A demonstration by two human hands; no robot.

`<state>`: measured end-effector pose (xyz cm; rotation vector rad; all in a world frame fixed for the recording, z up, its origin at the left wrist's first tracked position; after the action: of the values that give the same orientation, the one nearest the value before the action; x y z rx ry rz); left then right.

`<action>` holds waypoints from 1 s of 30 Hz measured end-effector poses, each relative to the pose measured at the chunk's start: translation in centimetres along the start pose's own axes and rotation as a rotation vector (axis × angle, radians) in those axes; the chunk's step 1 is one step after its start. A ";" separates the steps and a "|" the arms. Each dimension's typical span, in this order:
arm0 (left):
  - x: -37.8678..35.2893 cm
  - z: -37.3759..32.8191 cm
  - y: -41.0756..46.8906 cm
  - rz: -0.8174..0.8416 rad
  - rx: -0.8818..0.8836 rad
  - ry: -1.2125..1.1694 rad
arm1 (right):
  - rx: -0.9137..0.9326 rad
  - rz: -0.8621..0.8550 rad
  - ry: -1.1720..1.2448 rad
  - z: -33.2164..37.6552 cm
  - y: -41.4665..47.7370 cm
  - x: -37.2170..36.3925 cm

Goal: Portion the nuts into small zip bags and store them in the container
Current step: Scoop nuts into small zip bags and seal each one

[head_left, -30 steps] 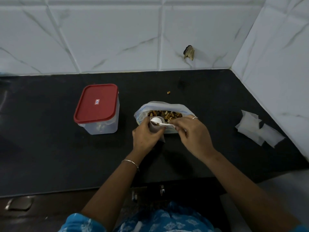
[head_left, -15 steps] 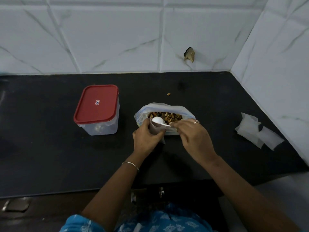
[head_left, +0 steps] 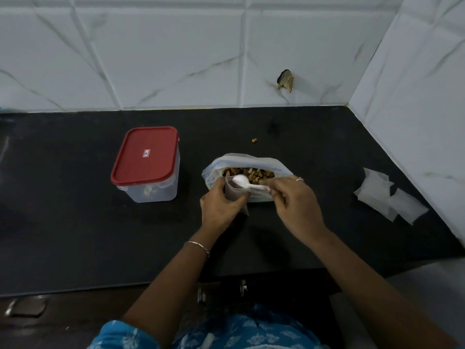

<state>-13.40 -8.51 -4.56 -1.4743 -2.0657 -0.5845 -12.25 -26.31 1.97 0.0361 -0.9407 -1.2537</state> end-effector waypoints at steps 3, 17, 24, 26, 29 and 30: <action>-0.1 0.0 0.0 -0.014 0.000 0.015 | -0.173 -0.072 0.112 -1.1 -0.6 0.1; -0.8 -1.1 0.6 0.029 -0.051 -0.067 | -0.942 -0.418 0.445 -6.9 -2.9 0.8; -1.1 -1.6 1.7 0.041 -0.047 -0.073 | -0.912 -0.328 0.263 -8.8 -0.9 0.5; -1.0 -1.8 2.0 0.053 -0.045 -0.085 | -0.910 -0.284 0.214 -9.3 -0.6 0.6; -0.8 -2.0 1.9 0.063 -0.054 -0.105 | -0.873 -0.242 0.092 -9.4 -0.6 0.7; -0.8 -2.0 1.7 0.061 -0.055 -0.105 | -0.838 -0.230 0.010 -9.0 -0.6 0.8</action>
<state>-11.24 -9.73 -3.47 -1.6261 -2.0901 -0.5551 -7.16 -31.31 -3.61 -0.5190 -0.3491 -1.7770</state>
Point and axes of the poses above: each hand's wrist, its own y-axis towards the middle knuckle, its own x-axis out of the back of the hand, z = x × y, the point moved 2 cm from there along y, towards the middle knuckle, and after that the axes turned 14 degrees about y, right-handed, at the moved point
